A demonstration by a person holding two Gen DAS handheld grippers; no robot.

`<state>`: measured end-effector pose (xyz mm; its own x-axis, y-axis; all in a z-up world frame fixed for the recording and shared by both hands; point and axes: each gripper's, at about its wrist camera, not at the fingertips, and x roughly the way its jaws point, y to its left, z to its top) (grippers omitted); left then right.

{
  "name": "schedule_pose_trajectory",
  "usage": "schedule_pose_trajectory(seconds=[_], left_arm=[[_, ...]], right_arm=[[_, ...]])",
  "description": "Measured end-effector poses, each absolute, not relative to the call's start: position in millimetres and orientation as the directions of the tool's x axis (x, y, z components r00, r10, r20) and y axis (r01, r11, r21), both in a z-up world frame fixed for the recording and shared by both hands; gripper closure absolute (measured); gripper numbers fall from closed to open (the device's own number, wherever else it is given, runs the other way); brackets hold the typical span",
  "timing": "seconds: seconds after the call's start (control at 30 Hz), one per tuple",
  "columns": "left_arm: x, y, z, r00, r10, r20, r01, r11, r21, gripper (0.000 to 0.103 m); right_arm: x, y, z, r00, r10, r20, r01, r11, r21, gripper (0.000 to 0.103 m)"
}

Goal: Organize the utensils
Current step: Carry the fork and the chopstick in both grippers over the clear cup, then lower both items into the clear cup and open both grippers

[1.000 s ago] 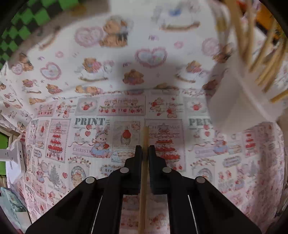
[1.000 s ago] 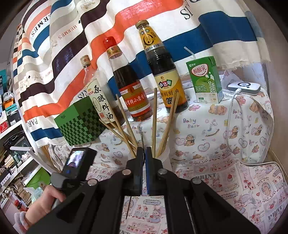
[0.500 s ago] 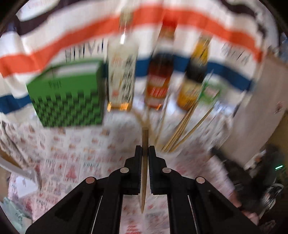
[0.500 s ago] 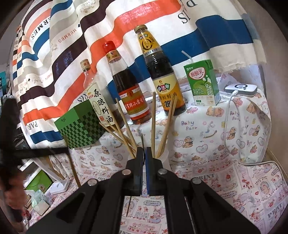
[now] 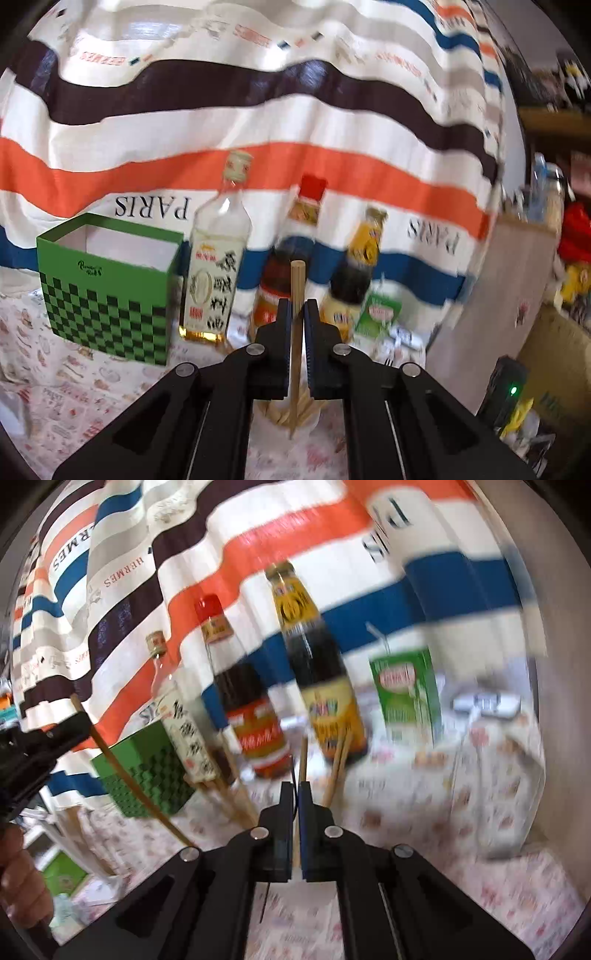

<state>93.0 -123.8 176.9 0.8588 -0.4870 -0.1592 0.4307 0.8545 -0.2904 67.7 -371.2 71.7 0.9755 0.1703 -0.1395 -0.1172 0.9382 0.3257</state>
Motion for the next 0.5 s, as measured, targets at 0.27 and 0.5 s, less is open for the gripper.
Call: schedule_pose_trajectory(seconds=[0.27,0.5], left_arm=[[121.1,-133.2,164.6,0.876,-0.459,-0.149,0.41,0.871,-0.27,0.097],[144.4,-150.4,118.1,0.857,-0.436,-0.276,0.375,0.893,-0.248,0.097]], right_arm=[[108.4,-350.4,82.8,0.991,0.093,-0.1,-0.07,0.974,0.214,0.1],[132.8,-329.3,77.8,0.978,0.137,-0.158,-0.132,0.99,0.043,0.1]])
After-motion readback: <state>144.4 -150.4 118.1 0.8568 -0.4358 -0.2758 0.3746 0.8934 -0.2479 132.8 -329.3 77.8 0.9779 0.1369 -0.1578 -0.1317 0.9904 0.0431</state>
